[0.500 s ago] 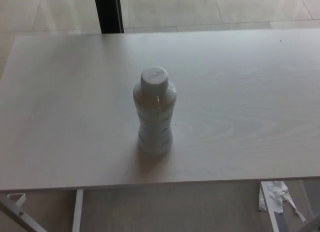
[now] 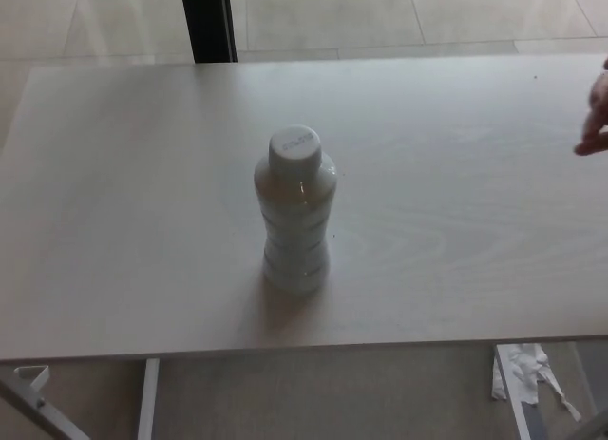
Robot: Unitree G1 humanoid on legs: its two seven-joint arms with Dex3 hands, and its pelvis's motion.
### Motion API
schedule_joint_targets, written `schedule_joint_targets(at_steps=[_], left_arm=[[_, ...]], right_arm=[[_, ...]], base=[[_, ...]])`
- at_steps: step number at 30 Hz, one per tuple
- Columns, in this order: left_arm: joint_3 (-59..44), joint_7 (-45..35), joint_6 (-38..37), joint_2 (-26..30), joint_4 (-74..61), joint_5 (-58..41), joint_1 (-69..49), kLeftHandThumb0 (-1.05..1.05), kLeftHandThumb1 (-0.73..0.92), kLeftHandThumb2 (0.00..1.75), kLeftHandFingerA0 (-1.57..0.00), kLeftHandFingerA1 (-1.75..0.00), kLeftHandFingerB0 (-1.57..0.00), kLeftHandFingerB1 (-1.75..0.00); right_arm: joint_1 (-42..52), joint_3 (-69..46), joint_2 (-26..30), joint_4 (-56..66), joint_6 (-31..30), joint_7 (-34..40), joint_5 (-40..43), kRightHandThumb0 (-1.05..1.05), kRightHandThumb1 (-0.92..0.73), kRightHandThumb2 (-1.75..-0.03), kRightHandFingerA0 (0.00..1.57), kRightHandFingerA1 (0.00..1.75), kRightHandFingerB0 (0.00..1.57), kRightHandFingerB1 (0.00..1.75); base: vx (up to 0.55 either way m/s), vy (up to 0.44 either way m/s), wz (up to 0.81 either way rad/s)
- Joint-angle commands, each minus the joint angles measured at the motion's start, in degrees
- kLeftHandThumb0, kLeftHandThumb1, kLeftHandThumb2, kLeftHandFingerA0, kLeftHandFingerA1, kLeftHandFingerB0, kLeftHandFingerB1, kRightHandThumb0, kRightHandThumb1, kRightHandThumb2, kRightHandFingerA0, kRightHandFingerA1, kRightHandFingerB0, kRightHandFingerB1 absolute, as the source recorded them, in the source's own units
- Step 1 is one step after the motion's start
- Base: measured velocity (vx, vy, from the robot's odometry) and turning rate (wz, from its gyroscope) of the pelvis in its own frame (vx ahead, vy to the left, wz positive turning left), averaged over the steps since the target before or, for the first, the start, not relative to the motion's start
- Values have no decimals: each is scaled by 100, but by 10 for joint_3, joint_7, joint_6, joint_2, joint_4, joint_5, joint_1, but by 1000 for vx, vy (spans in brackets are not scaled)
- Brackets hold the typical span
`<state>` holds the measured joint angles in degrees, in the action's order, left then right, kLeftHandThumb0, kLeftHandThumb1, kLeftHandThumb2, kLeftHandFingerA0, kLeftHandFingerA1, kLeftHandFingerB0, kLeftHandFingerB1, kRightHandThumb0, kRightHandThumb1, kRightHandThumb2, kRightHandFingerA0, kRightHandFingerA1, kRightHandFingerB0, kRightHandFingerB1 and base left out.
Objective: Pick up a bottle and hand it
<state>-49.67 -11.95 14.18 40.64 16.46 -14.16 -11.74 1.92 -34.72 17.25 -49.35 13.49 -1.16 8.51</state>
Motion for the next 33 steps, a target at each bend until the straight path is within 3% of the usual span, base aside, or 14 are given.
schedule_joint_targets(at_steps=[1, 3, 4, 5, 6, 7, 8, 9, 10, 11, 12, 14, 15, 33], left_arm=[[59, 8, 85, 17, -103, -20, 76, -101, 35, 80, -143, -87, -60, -63], [83, -2, 70, 3, -115, -17, 90, -95, 35, 78, -146, -91, -62, -60], [96, 3, 81, -15, -136, -29, 103, -86, 35, 74, -136, -82, -60, -43], [133, -12, 53, -38, -154, -29, 116, -84, 44, 75, -77, -50, -43, -40], [167, -18, 44, -50, -169, -21, 128, -70, 47, 56, -61, -40, -44, -35], [198, -18, 44, -54, -183, -8, 139, -68, 50, 56, -54, -40, -39, -34], [230, -17, 44, -59, -196, 8, 148, -72, 43, 78, -42, -49, -31, -43], [249, -17, 46, -64, -203, 13, 156, -71, 47, 61, -39, -43, -30, -36], [282, -18, 45, -73, -219, 23, 167, -72, 45, 81, -37, -54, -25, -46], [300, -16, 46, -76, -228, 31, 170, -70, 57, 57, -40, -50, -29, -37], [321, -13, 52, -83, -241, 36, 174, -71, 57, 57, -38, -54, -28, -38], [348, -11, 60, -97, -259, 35, 177, -74, 52, 61, -33, -56, -25, -41], [374, -4, 75, -116, -279, 32, 180, -73, 45, 81, -25, -59, -22, -49], [528, 15, 69, -205, -261, 100, 192, -76, 49, 84, -22, -57, -19, -49]], right_arm=[[-11, -14, 26, -5, 26, -1, 31, -105, -45, -116, 157, 175, 38, 109], [-11, -12, 26, -4, 25, 3, 31, -105, -44, -116, 157, 175, 38, 109], [-11, -11, 26, -4, 27, 8, 30, -105, -44, -117, 157, 175, 37, 109], [-13, -12, 29, -10, 24, 5, 32, -105, -44, -117, 157, 175, 36, 108], [-14, -11, 31, -16, 27, 3, 32, -105, -44, -117, 157, 175, 36, 109], [-16, -11, 32, -21, 34, 2, 33, -105, -44, -117, 157, 175, 35, 108], [-15, -8, 33, -25, 39, 3, 28, -105, -44, -117, 157, 175, 33, 107], [-15, -5, 35, -27, 41, 5, 24, -105, -44, -118, 157, 175, 33, 107], [-18, -4, 36, -32, 43, 8, 22, -105, -44, -118, 157, 175, 34, 108], [-20, -4, 36, -35, 44, 7, 23, -105, -44, -117, 157, 175, 36, 110], [-22, -5, 36, -37, 43, 4, 26, -105, -44, -117, 157, 175, 38, 111], [-22, -7, 34, -32, 41, 0, 32, -105, -43, -117, 157, 175, 39, 111], [-21, -5, 34, -28, 37, 1, 30, -105, -44, -118, 157, 175, 38, 110], [-34, 5, 40, -58, 62, -6, 46, -105, -44, -116, 157, 175, 40, 111]], base=[[0, 0, 0], [0, 0, 0], [0, 0, 0], [0, 0, 0], [0, 0, 0], [0, 0, 0], [0, 0, 0], [0, 0, 0], [0, 0, 0], [0, 0, 0], [0, 0, 0], [0, 0, 0], [0, 0, 0], [0, 0, 0]])
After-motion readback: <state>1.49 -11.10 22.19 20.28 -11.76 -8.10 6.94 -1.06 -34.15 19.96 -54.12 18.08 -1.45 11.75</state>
